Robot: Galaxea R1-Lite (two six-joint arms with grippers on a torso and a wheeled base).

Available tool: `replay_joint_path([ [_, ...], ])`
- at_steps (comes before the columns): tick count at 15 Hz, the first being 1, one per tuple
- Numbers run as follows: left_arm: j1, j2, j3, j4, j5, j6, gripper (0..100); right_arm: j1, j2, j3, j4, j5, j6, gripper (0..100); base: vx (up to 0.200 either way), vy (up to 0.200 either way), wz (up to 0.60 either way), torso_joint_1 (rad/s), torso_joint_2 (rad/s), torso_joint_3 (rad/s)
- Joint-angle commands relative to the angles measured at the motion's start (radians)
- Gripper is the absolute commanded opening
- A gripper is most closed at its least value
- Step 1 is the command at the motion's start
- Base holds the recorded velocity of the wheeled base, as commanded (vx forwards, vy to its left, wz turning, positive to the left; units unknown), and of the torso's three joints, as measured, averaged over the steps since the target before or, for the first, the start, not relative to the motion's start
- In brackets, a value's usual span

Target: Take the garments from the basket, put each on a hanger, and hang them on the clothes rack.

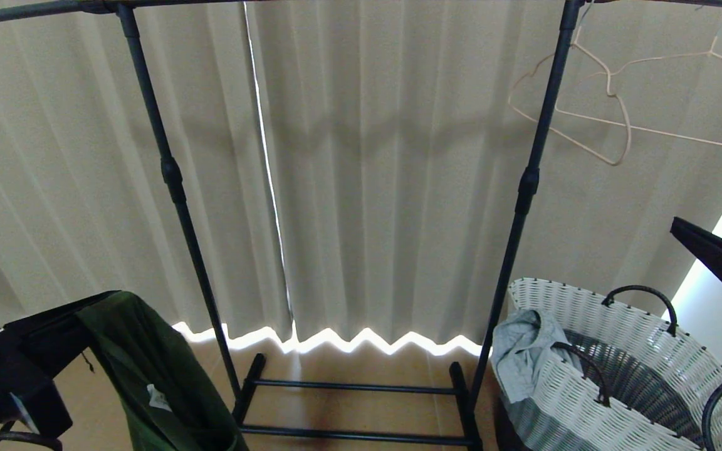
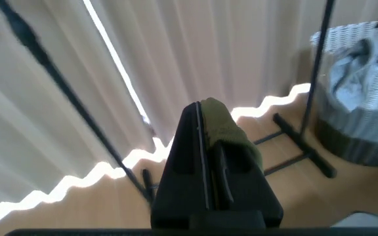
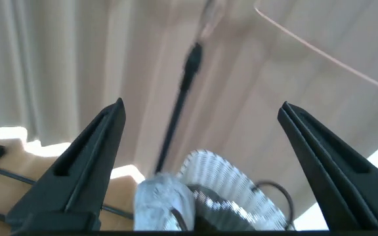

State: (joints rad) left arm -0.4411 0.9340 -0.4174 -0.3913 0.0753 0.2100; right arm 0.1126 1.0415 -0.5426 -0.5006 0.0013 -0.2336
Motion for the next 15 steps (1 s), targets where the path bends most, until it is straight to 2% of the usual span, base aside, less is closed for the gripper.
replay_joint_path([
  [1, 0.036, -0.026, 0.009, -0.001, -0.003, -0.011, 0, -0.04, 0.009, 0.018, 0.002, 0.0, -0.003, 100, 0.0, 0.0, 0.0, 0.0, 0.0, 0.0],
  [4, 0.042, -0.032, 0.014, -0.001, -0.003, -0.02, 0, -0.099, -0.001, 0.047, 0.005, -0.001, -0.046, 100, 0.0, 0.0, 0.0, 0.0, 0.0, 0.0],
  [8, 0.042, -0.046, 0.025, -0.003, -0.003, -0.017, 0, -0.175, 0.005, 0.082, 0.001, -0.003, -0.049, 100, 0.0, 0.0, 0.0, 0.0, 0.0, 0.0],
  [15, 0.042, -0.057, 0.045, -0.003, -0.003, -0.04, 0, -0.185, 0.002, 0.112, 0.001, -0.007, -0.047, 100, 0.0, 0.0, 0.0, 0.0, 0.0, 0.0],
])
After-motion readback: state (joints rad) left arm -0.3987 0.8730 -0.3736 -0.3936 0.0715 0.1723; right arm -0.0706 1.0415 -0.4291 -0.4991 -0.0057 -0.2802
